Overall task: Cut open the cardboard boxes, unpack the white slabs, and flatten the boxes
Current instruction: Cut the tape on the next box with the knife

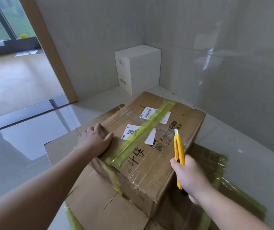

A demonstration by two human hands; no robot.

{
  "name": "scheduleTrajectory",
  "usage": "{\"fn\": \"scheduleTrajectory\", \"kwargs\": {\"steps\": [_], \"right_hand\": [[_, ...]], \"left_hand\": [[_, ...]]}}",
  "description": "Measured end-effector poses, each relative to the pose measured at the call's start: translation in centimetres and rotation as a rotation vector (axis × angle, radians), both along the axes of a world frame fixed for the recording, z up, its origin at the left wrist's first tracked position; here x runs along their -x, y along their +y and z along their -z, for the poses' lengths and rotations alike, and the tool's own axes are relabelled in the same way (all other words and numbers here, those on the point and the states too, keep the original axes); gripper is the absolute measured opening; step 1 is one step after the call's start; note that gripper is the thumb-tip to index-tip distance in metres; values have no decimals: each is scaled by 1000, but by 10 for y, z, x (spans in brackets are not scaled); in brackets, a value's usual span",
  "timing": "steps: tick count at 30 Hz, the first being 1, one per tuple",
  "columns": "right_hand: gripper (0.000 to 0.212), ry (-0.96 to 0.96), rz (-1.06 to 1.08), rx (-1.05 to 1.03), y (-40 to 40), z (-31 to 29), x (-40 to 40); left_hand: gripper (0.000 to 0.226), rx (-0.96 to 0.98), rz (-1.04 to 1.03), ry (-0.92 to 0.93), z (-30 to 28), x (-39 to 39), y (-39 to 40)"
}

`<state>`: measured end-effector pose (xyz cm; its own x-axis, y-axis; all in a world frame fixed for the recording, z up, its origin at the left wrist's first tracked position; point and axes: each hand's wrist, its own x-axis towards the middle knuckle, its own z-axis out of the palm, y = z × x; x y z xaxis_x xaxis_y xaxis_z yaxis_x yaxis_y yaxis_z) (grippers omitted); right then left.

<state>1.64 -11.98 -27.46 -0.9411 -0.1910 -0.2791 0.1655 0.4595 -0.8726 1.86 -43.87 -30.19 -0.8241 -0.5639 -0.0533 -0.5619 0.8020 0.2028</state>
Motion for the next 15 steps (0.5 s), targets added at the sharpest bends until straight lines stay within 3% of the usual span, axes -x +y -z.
{"fn": "scheduleTrajectory", "kwargs": {"steps": [4,9,13,15], "right_hand": [[30,11,56,44,-2,2,22],[30,162,131,-61,20,-14,91],[15,-23,92,-174,66,-13,119],[13,-93,44,-233,77,-7,116]], "left_hand": [[84,6,12,-43,-12,-9,15],[104,129,136,-122,-24,-36,58],[102,-110,224,-176,-28,-42,86],[105,-137,269,-161,-34,-37,93]]}}
